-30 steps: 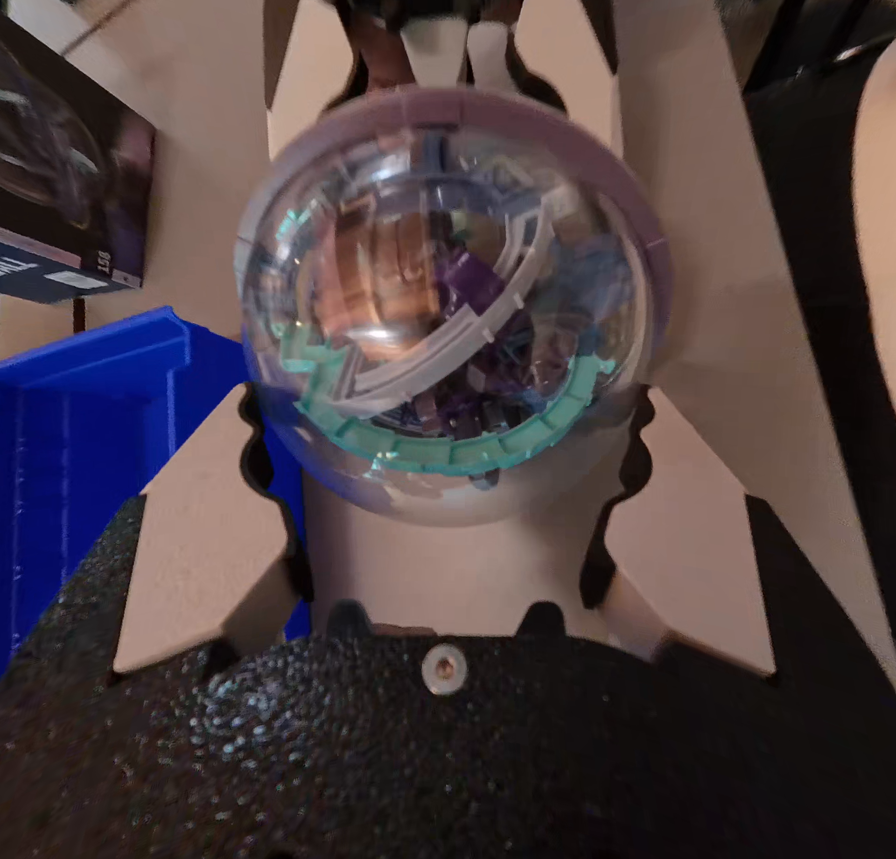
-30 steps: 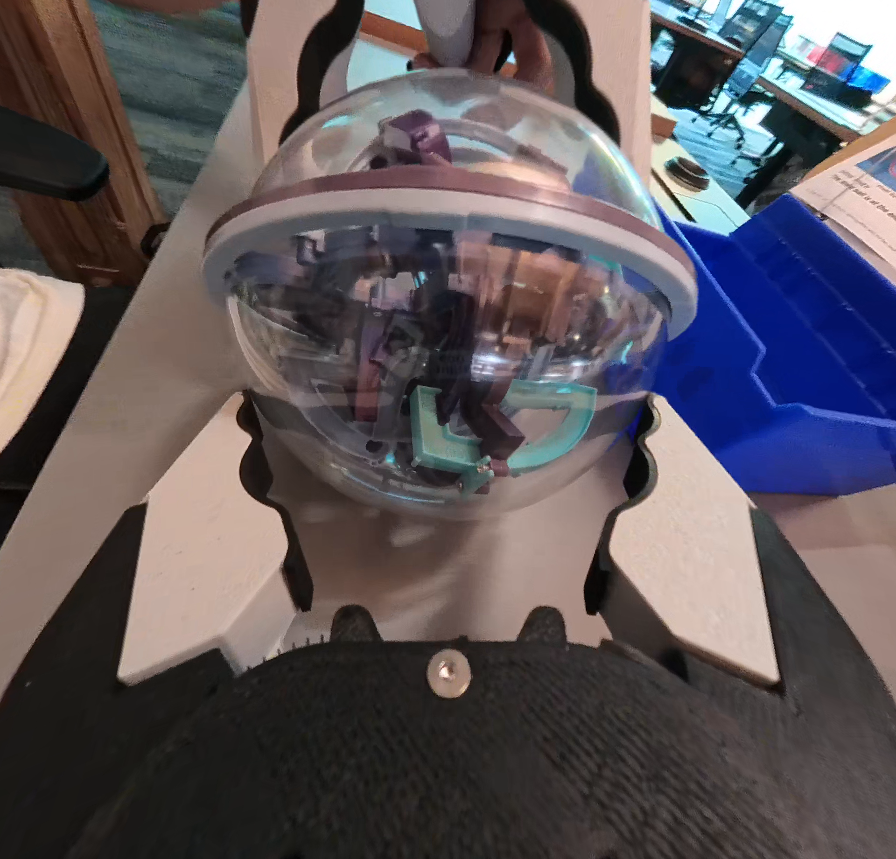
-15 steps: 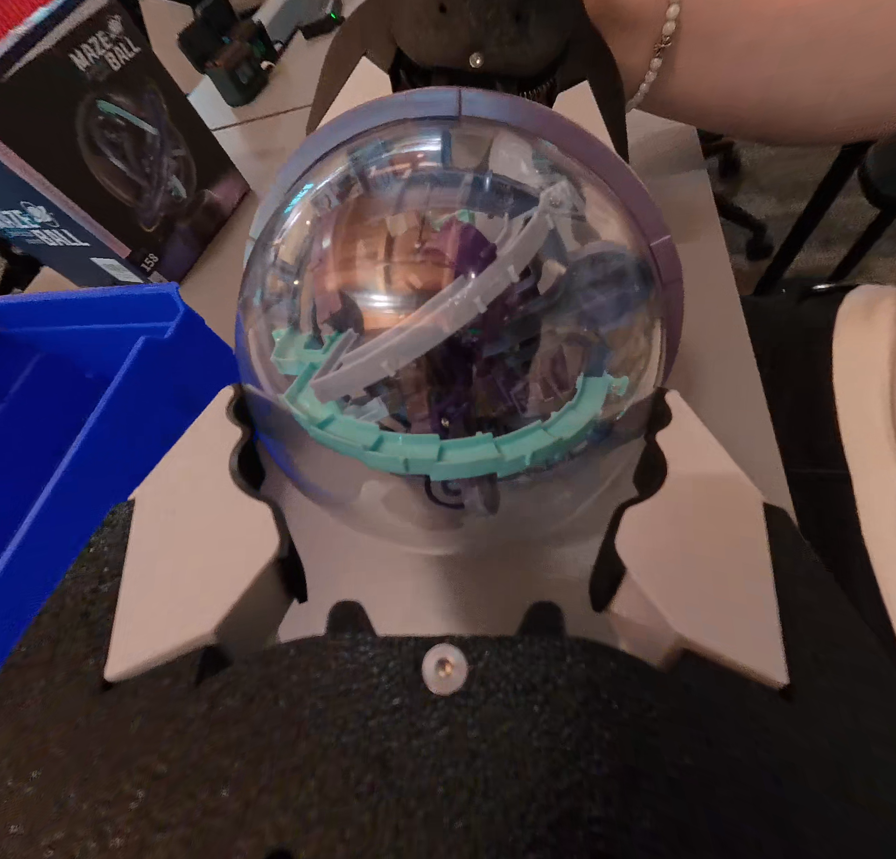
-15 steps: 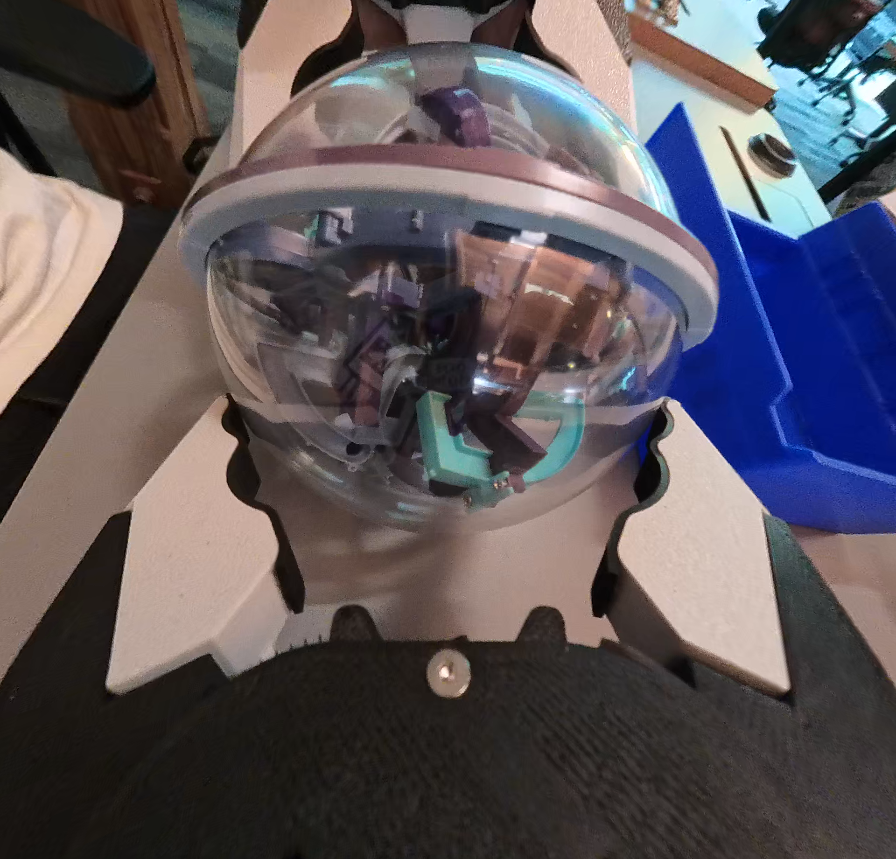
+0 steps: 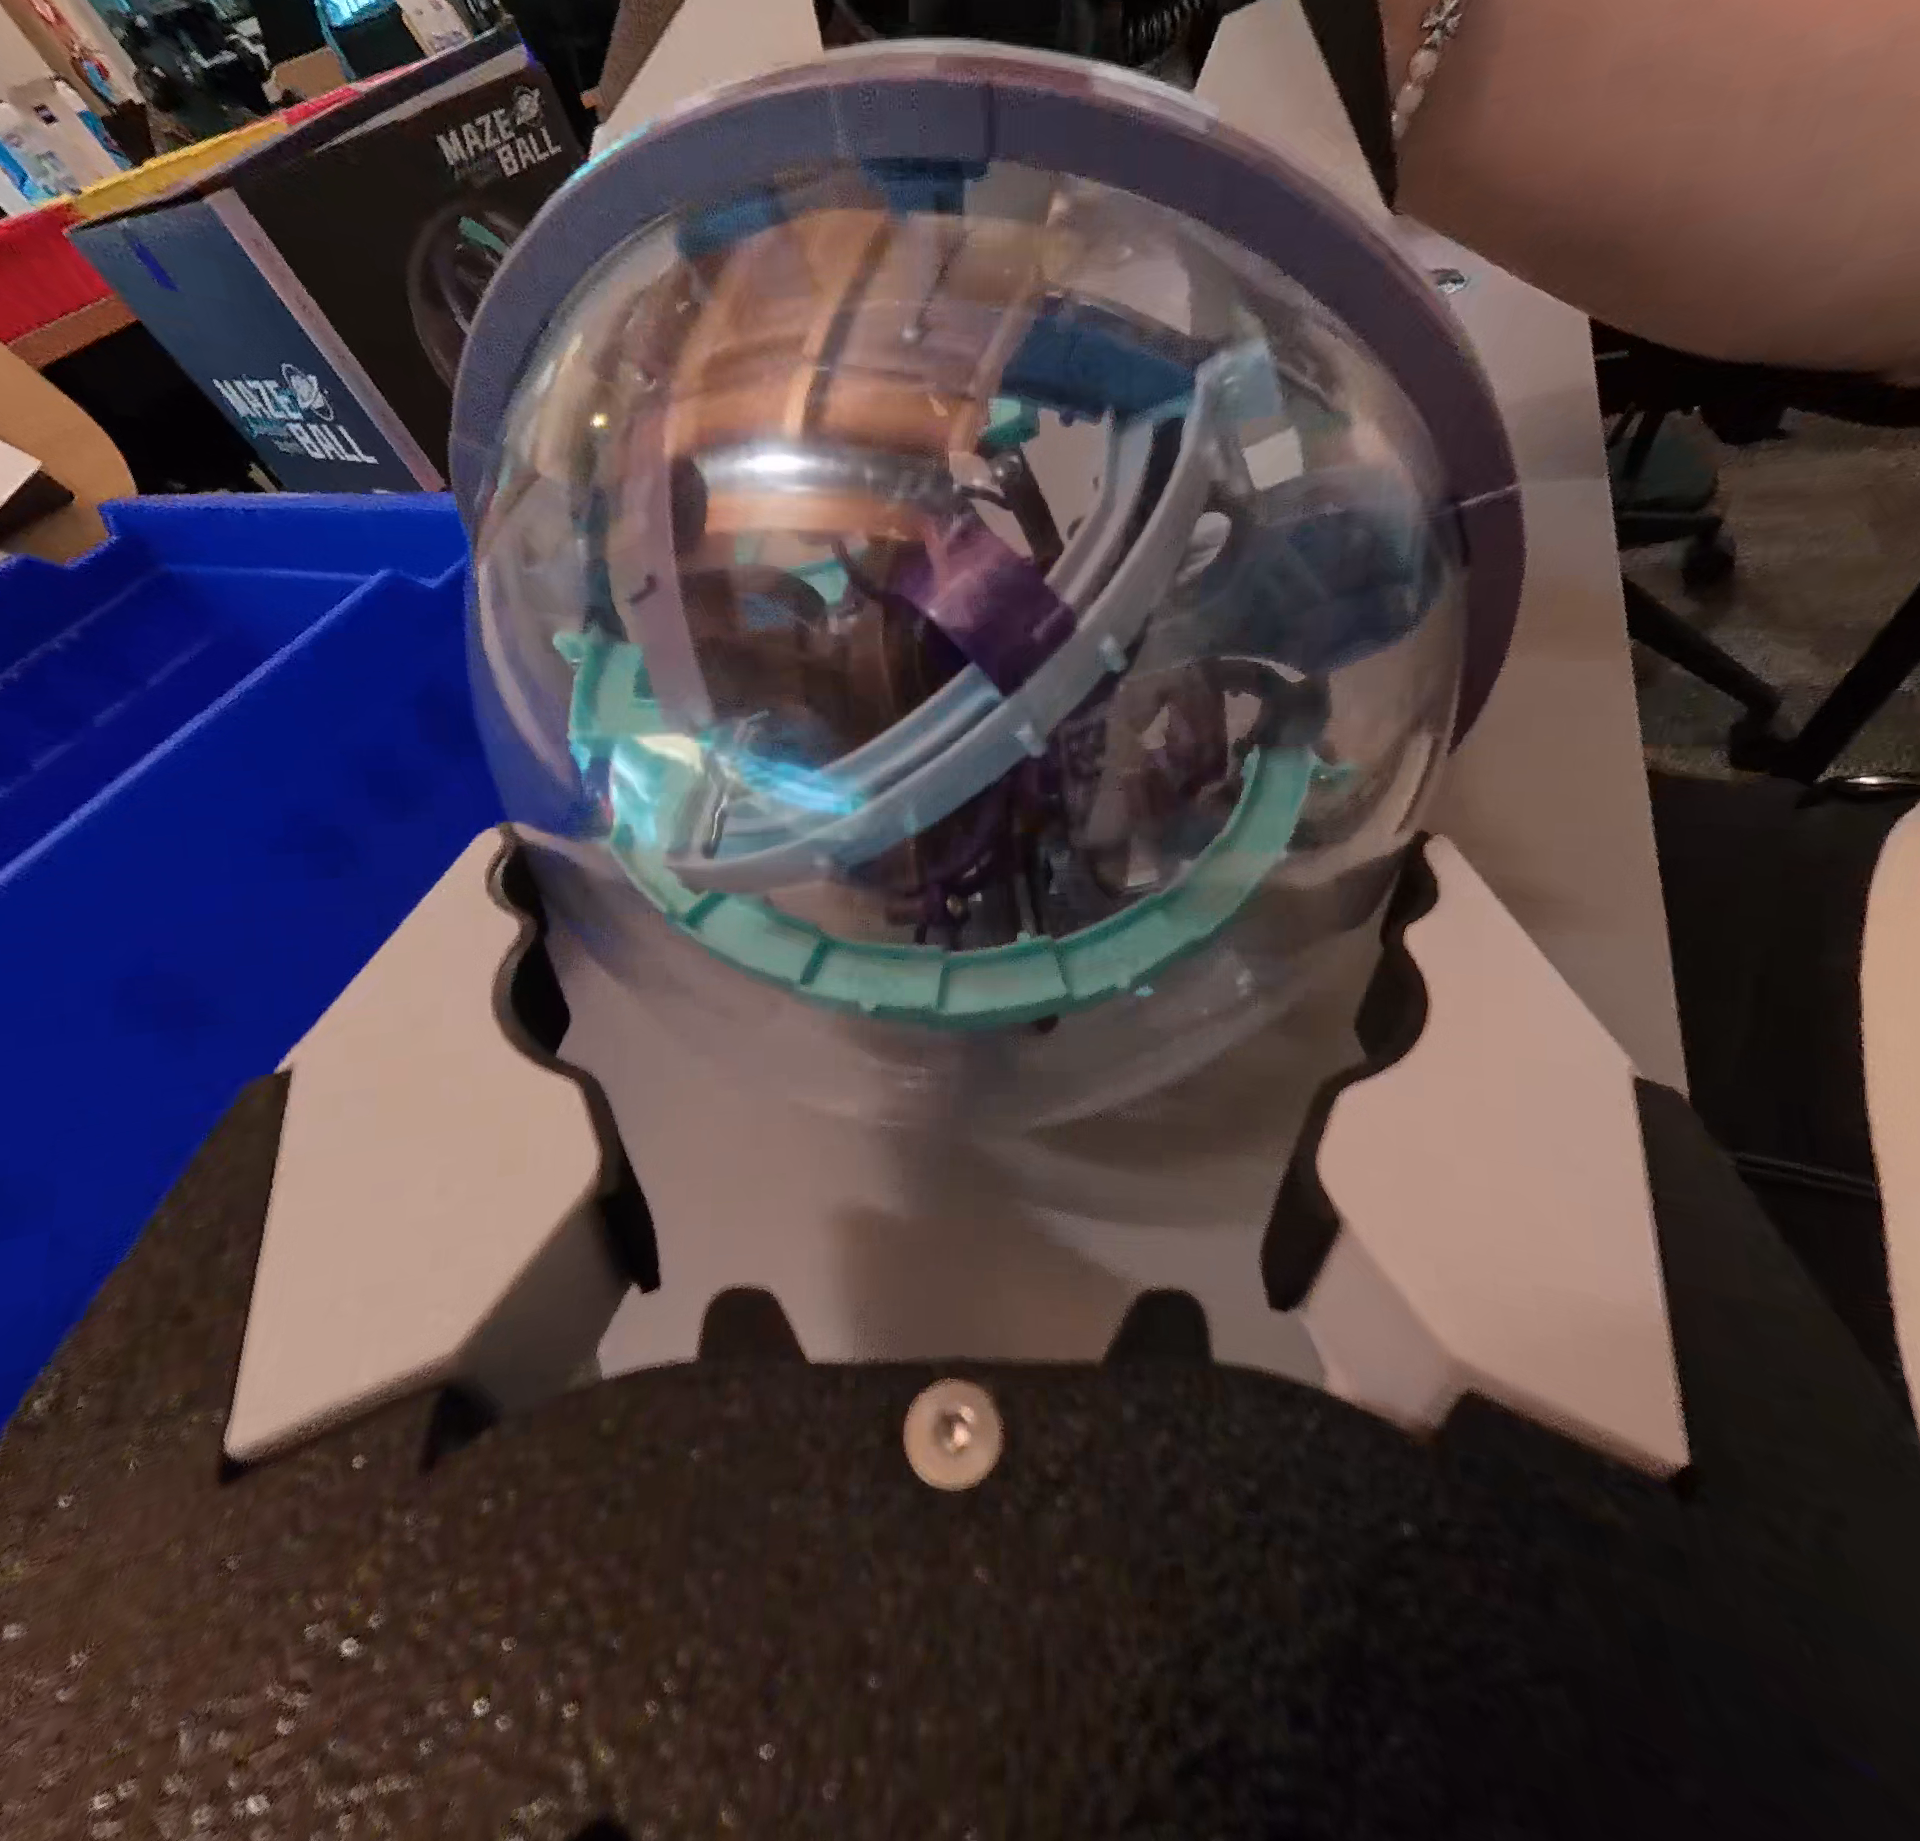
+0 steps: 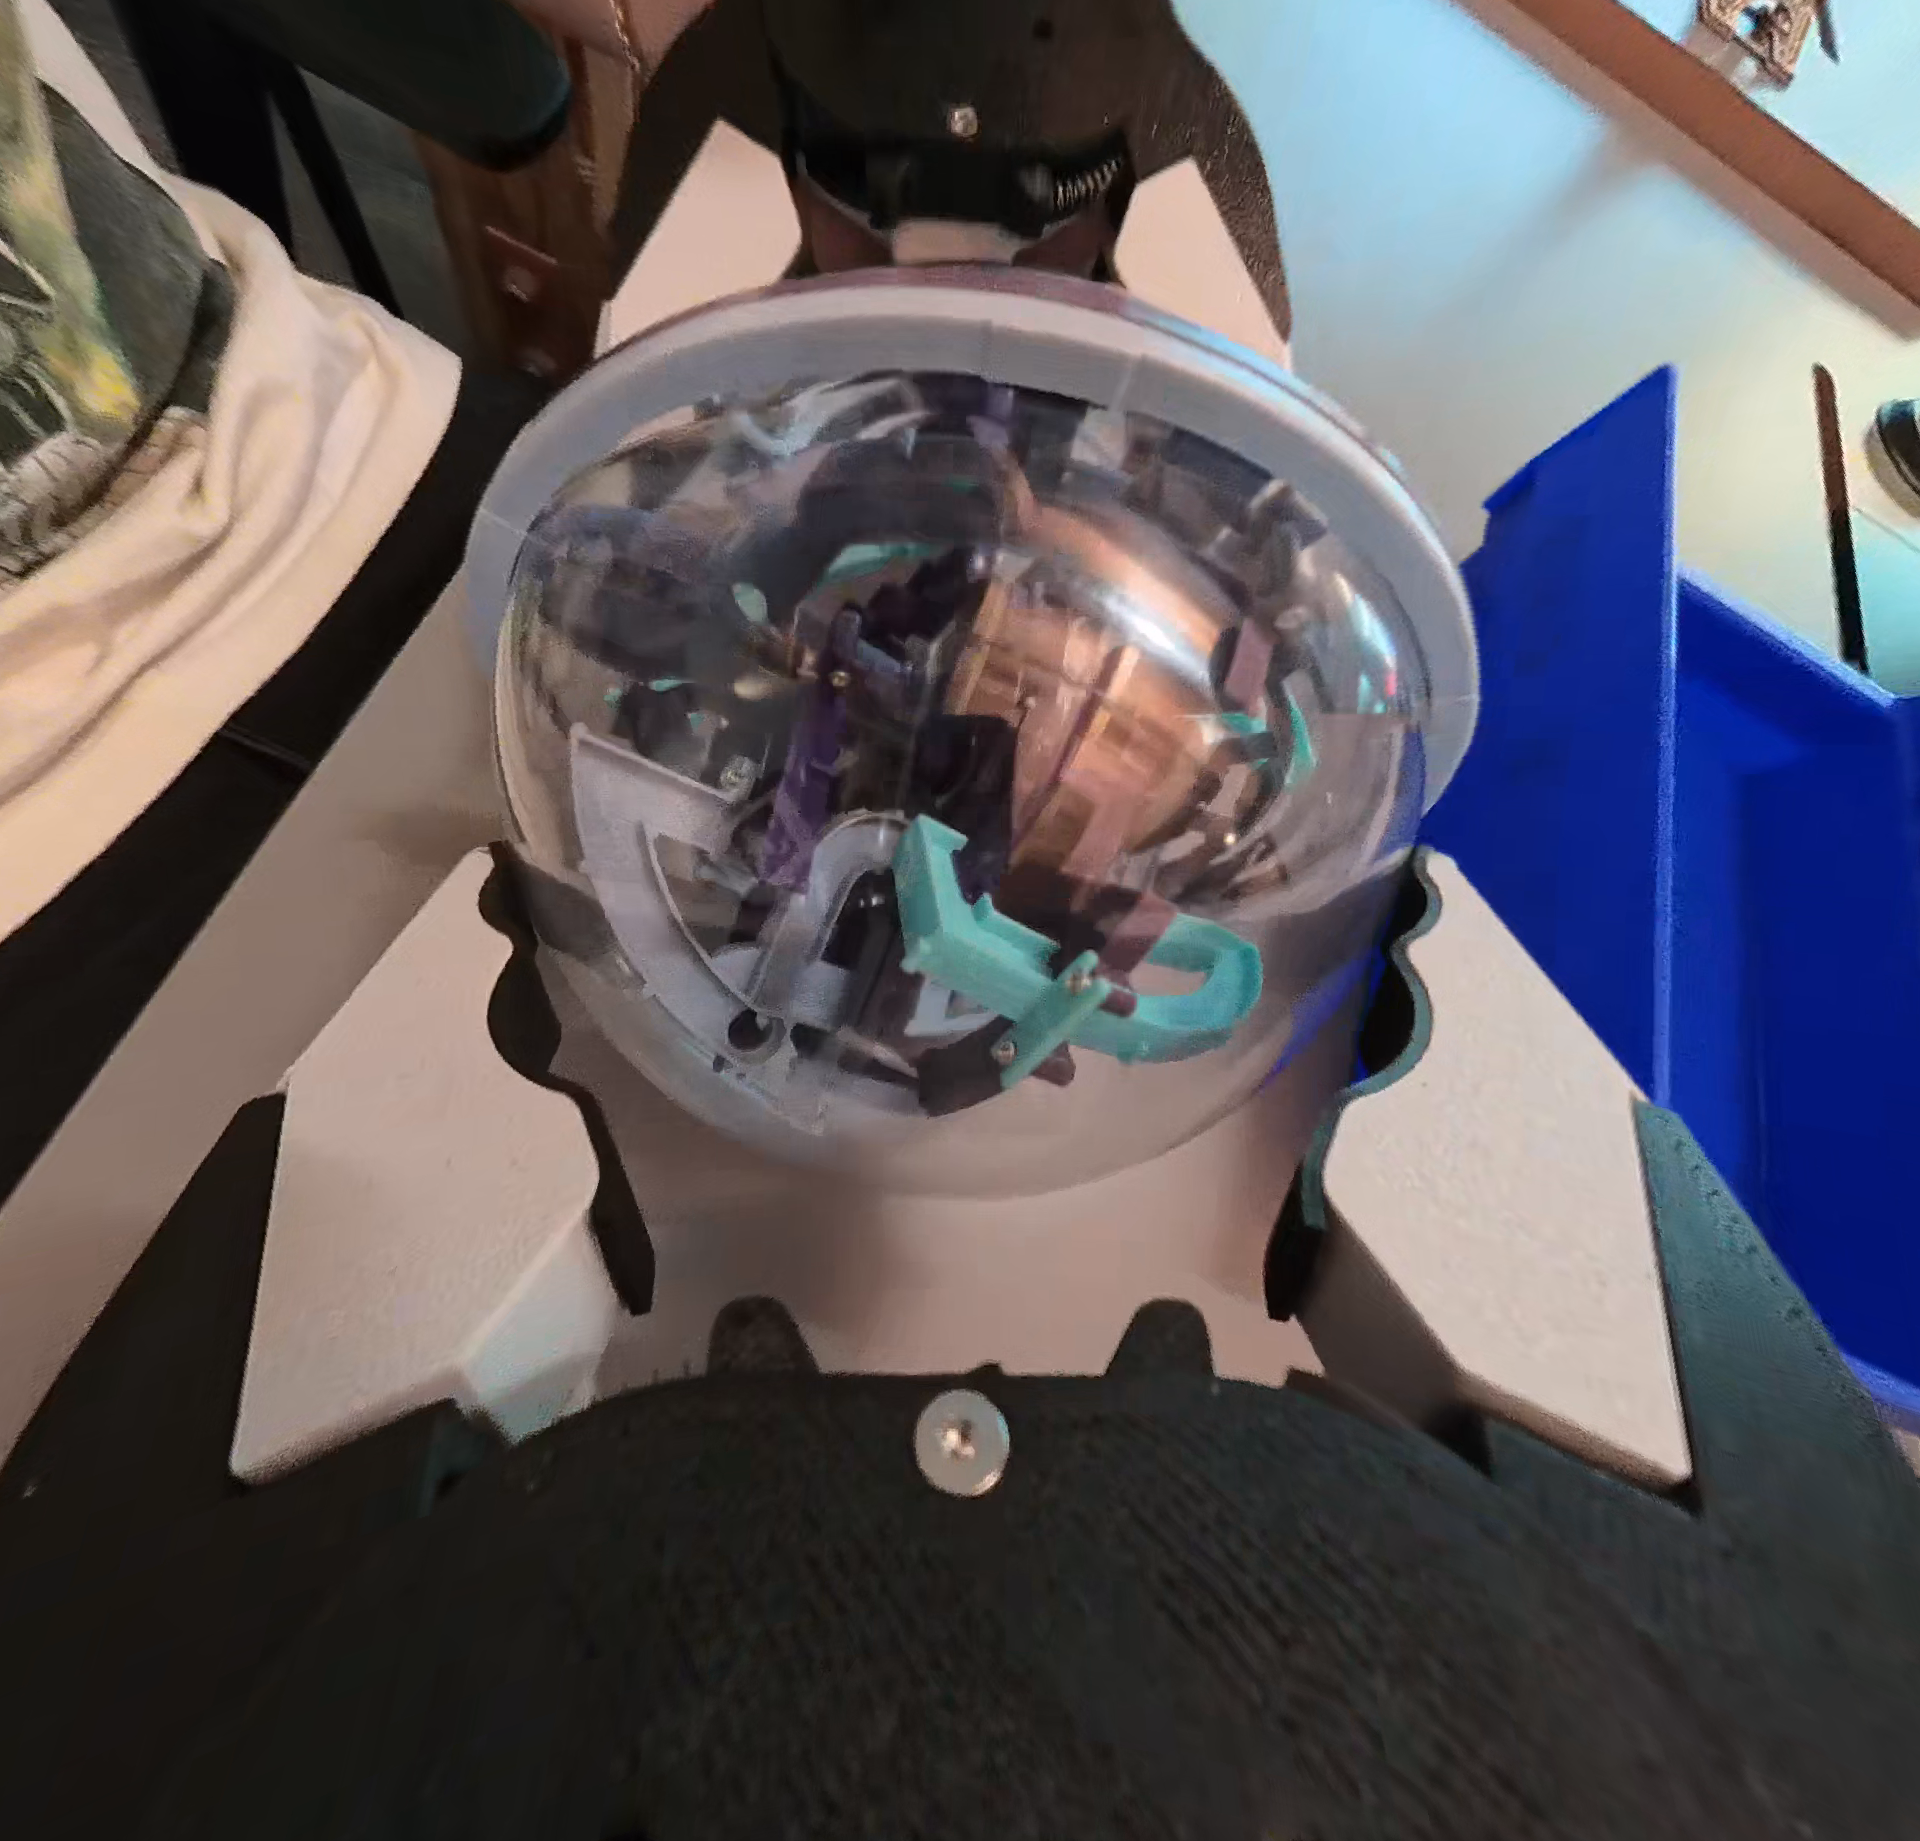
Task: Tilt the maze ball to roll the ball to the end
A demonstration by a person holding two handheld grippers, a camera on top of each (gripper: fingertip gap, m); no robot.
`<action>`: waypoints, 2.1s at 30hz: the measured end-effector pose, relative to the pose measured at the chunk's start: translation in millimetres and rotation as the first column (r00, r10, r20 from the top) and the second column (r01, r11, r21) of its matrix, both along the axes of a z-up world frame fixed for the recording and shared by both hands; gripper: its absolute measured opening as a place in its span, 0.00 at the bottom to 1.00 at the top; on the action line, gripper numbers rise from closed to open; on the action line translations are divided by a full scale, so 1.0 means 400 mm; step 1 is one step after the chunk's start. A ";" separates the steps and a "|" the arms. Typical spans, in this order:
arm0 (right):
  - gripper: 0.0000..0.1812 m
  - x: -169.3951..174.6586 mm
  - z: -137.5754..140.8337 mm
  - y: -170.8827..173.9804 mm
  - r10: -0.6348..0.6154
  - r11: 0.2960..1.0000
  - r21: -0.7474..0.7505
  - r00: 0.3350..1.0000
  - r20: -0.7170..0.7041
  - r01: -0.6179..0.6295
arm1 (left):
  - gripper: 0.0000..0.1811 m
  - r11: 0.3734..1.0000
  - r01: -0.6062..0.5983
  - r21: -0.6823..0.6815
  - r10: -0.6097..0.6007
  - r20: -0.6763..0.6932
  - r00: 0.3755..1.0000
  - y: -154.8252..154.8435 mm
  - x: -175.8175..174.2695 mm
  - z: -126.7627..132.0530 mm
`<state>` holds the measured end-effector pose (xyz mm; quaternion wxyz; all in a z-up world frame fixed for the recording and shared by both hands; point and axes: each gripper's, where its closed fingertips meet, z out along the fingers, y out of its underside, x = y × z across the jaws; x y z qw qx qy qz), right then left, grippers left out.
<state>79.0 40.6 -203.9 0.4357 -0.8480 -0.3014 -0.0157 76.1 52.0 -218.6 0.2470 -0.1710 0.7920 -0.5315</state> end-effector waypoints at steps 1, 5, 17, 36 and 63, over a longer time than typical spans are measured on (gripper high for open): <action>0.86 -0.001 0.000 0.002 0.004 1.000 -0.017 1.000 0.002 -0.004 | 0.84 1.000 -0.006 -0.010 0.006 -0.001 1.000 0.002 -0.001 -0.002; 0.86 0.003 -0.003 0.006 0.017 0.998 -0.066 1.000 -0.002 -0.017 | 0.84 0.999 -0.028 -0.030 0.027 -0.023 0.999 0.007 0.001 -0.003; 0.86 0.006 0.002 0.024 0.055 0.995 -0.079 0.995 -0.082 -0.062 | 0.84 0.993 -0.069 -0.096 0.061 -0.077 0.995 0.018 0.006 -0.008; 0.86 0.000 0.010 0.014 0.034 0.998 0.047 0.993 -0.110 -0.029 | 0.84 0.999 -0.034 -0.014 0.033 -0.073 0.997 0.010 0.004 -0.009; 0.86 -0.004 -0.067 -0.017 -0.076 0.990 0.099 0.974 -0.213 0.099 | 0.83 0.999 -0.027 0.021 0.028 -0.078 0.997 -0.018 -0.020 0.039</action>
